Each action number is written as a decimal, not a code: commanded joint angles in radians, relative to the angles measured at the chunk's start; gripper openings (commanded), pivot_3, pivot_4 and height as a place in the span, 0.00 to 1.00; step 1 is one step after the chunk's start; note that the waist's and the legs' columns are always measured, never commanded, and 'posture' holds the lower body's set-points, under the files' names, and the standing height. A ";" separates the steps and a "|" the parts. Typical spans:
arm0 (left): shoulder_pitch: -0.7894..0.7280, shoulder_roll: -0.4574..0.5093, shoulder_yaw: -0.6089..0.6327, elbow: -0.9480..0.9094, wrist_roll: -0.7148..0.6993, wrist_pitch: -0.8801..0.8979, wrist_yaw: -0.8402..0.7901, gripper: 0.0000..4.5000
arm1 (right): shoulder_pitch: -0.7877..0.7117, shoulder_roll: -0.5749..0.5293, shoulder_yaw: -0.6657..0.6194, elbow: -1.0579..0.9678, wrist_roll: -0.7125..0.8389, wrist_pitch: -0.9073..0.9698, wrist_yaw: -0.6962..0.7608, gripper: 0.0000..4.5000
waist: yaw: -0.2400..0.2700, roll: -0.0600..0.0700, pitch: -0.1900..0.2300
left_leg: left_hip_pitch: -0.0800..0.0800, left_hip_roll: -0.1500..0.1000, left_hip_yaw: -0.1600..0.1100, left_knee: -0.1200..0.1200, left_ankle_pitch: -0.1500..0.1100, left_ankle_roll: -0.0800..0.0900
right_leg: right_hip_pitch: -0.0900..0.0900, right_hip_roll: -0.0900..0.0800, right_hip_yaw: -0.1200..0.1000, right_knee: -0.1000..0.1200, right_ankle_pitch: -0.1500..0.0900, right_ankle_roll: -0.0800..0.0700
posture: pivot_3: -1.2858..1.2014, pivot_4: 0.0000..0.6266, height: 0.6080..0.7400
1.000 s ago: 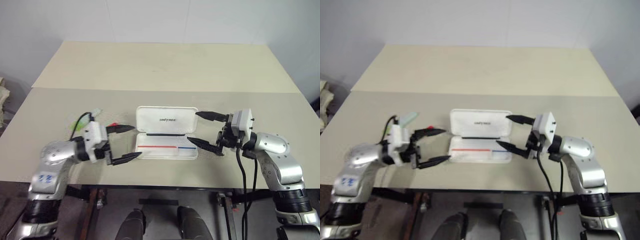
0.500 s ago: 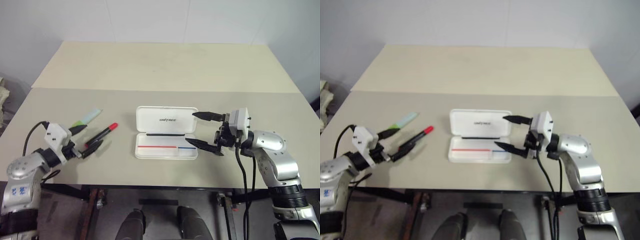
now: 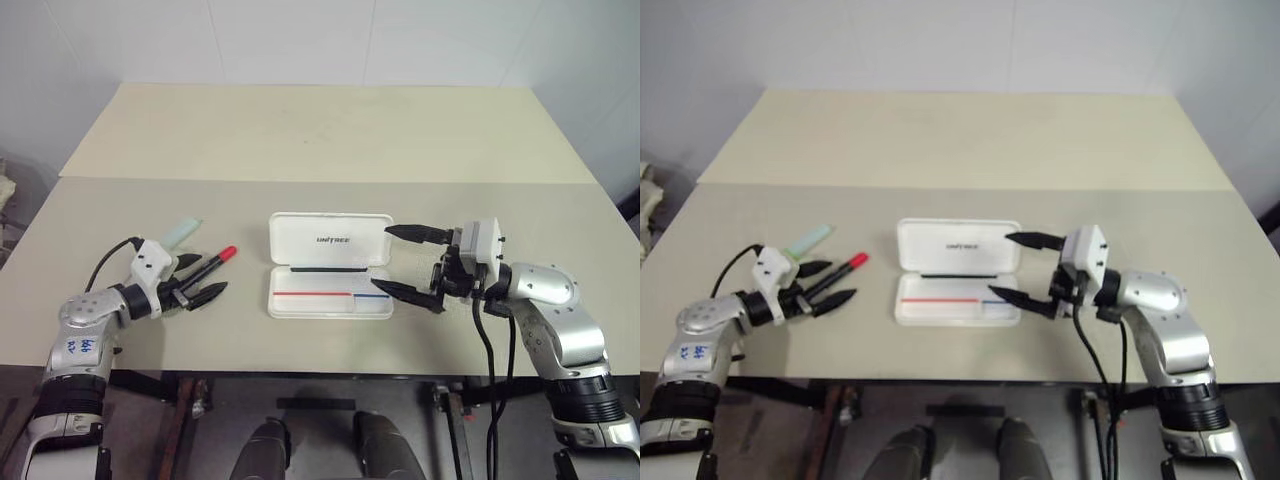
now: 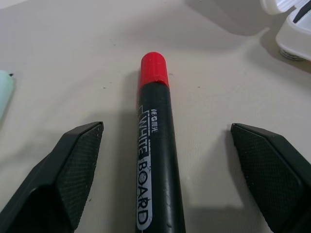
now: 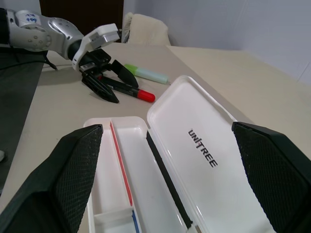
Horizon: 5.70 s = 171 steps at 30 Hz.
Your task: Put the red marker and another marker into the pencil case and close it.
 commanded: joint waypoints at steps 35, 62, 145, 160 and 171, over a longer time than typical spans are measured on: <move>0.145 -0.010 -0.020 -0.568 -0.286 0.175 -0.178 0.22 | 0.062 -0.060 -0.043 -0.021 0.002 -0.011 0.025 1.00 | -0.001 0.000 0.000 | 0.000 0.001 0.000 0.000 0.000 0.000 | 0.000 0.000 0.000 -0.001 0.000 0.000 | 0.52 0.24 1.00; -0.423 -0.314 -0.379 0.187 0.106 -0.253 -0.311 0.22 | 0.368 -0.086 -0.221 -0.334 0.019 0.037 -0.201 1.00 | 0.020 -0.002 0.001 | -0.002 -0.002 0.001 0.003 0.000 0.002 | 0.002 0.001 0.000 -0.003 0.001 0.003 | 0.52 0.24 1.00; -0.333 0.056 0.113 0.698 0.032 -0.207 -0.008 0.90 | 0.049 -0.090 -0.029 -0.173 0.060 0.051 -0.006 1.00 | 0.000 -0.003 0.002 | 0.000 0.000 -0.001 0.001 0.000 0.000 | 0.000 0.000 -0.001 0.002 0.000 0.000 | 0.52 0.24 1.00; -0.285 0.042 0.122 0.630 0.014 -0.222 -0.037 0.28 | 0.062 -0.078 -0.038 -0.144 0.044 0.019 -0.004 1.00 | 0.000 -0.003 0.002 | 0.000 0.000 -0.001 0.001 0.000 0.000 | 0.000 0.000 -0.001 0.001 0.000 0.000 | 0.52 0.24 1.00; -0.168 -0.008 0.127 0.109 -0.150 -0.105 -0.171 0.28 | 0.102 -0.122 -0.087 -0.030 0.032 -0.062 0.070 1.00 | 0.001 -0.003 0.002 | -0.001 0.000 -0.001 0.000 0.000 0.000 | 0.000 0.000 -0.001 0.001 0.000 0.000 | 0.52 0.24 1.00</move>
